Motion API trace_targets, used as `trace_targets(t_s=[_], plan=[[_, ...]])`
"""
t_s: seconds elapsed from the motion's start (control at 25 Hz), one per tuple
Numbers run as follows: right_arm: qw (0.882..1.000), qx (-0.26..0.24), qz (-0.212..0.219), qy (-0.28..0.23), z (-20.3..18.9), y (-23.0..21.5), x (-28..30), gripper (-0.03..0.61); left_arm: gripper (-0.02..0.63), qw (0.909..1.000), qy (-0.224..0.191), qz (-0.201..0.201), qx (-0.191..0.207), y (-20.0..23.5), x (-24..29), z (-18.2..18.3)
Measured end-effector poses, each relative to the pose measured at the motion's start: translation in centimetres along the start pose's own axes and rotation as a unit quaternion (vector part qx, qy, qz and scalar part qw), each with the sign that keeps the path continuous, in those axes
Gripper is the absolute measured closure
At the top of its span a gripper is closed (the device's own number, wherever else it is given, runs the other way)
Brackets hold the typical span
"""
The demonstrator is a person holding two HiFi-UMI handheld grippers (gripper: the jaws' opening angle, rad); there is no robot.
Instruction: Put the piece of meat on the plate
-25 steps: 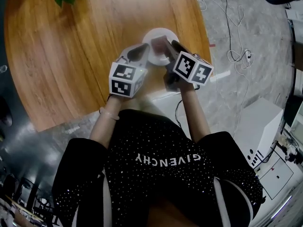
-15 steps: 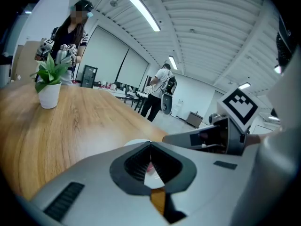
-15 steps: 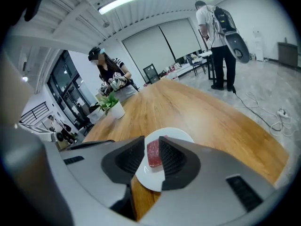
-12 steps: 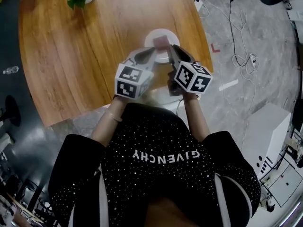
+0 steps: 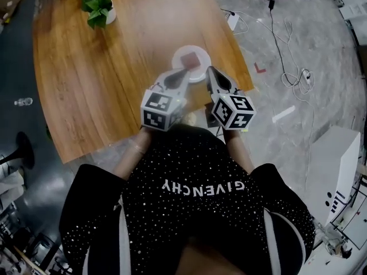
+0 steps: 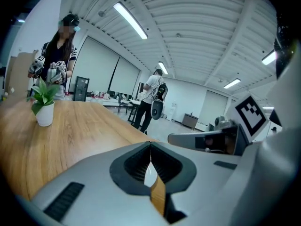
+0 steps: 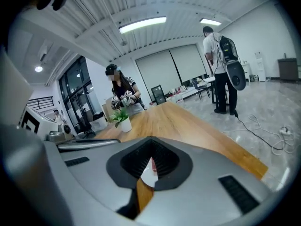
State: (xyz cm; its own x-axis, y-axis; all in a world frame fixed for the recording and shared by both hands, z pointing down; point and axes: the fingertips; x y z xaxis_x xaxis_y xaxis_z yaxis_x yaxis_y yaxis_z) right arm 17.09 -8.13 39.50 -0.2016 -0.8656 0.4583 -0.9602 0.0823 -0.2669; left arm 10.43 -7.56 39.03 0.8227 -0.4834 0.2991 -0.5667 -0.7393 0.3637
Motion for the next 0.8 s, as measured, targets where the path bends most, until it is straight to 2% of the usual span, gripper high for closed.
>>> trace_targets(t_s=[0.08,0.24,0.8], plan=[[1.000,-0.005,0.005,-0.020,0.2,0.4,-0.9,0.566,0.604,0.9999,-0.008,0.002,0.011,-0.1,-0.1,0.5],[0.999,-0.024,0.016,-0.029,-0.4,1.5,-1.9,0.566,0.604,0.9998,-0.011,0.005,0.015,0.1,-0.2,0.8],[0.998,-0.056,-0.003,-0.042,-0.5,1.8,-2.2,0.567,0.604,0.9998,-0.007,-0.009,0.018,-0.2,0.4,0.4]])
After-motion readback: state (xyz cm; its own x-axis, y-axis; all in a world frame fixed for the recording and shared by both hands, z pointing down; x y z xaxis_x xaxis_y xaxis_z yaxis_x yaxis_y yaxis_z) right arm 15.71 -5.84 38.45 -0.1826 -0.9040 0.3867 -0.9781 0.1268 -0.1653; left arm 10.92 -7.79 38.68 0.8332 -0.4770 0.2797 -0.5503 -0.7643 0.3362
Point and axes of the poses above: the fingertips, and each gripper's own axes: x forward along the fingers, y to its left, z out of its top, and after that the axes turned 11 degrees about -z, right-handed
